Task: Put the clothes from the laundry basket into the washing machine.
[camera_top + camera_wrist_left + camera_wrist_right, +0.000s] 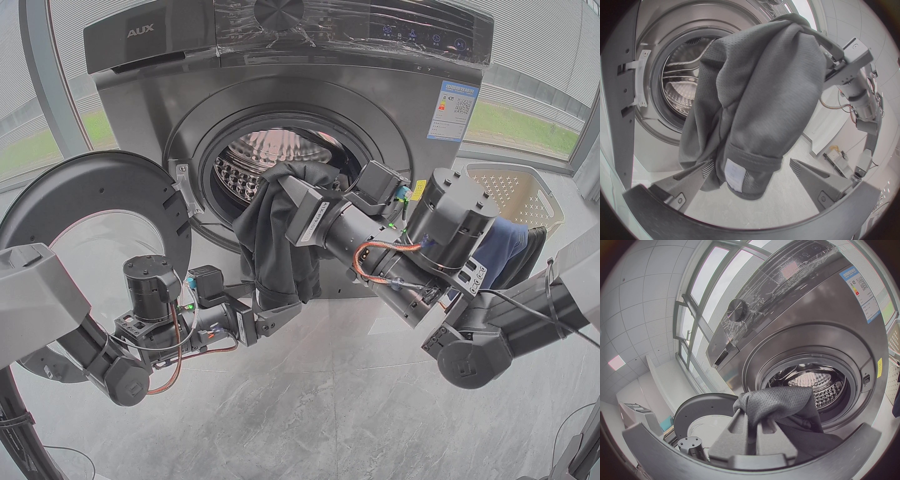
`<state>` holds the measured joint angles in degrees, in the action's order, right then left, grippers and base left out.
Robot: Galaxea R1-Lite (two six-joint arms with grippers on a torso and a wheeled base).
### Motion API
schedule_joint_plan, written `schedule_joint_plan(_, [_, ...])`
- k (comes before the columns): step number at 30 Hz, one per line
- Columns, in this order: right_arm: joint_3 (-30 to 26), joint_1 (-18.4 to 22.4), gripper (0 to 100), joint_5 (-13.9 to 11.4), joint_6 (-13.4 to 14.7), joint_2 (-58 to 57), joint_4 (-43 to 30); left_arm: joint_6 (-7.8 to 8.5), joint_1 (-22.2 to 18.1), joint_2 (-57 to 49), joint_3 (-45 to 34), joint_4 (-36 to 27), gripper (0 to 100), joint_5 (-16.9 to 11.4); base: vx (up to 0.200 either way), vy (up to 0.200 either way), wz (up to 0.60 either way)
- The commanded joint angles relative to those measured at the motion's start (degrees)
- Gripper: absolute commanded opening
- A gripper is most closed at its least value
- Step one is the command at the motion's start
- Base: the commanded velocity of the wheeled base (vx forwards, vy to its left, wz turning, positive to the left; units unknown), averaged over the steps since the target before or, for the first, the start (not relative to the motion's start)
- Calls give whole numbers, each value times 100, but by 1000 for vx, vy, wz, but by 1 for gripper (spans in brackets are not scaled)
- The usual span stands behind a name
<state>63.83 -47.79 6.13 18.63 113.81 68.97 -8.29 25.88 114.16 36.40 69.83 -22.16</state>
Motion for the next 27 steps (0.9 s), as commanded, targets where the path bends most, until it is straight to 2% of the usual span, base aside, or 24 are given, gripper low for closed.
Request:
schedule_joint_plan(1, [-2,-3,0,2,1,-8,11,-6,40,132,236,57,100,168,0,0,0])
schedule_joint_plan(2, [-11,-3,0,2,1,-8,11,-6,40,141,253,75,0,195,0,0,0])
schedule_joint_plan(12, [-29,-3,0,11,9,18,20,-138,277,132,218,514,0,441,0,0,0])
schedule_joint_plan(17, [-20,15,0,72,-26,212,20,-129,664,-395,-353,743,0,573,0,0,0])
schedule_joint_plan(22, [-72,-3,0,72,-79,291,178,-111,857,-817,-907,769,0,608,0,0,0])
schedule_joint_plan(23, [-99,-11,100,64,-105,300,239,-111,884,-896,-1030,831,0,599,0,0,0])
schedule_joint_plan(27, [-292,-38,100,64,-122,282,257,-129,875,-993,-1346,1314,0,608,0,0,0])
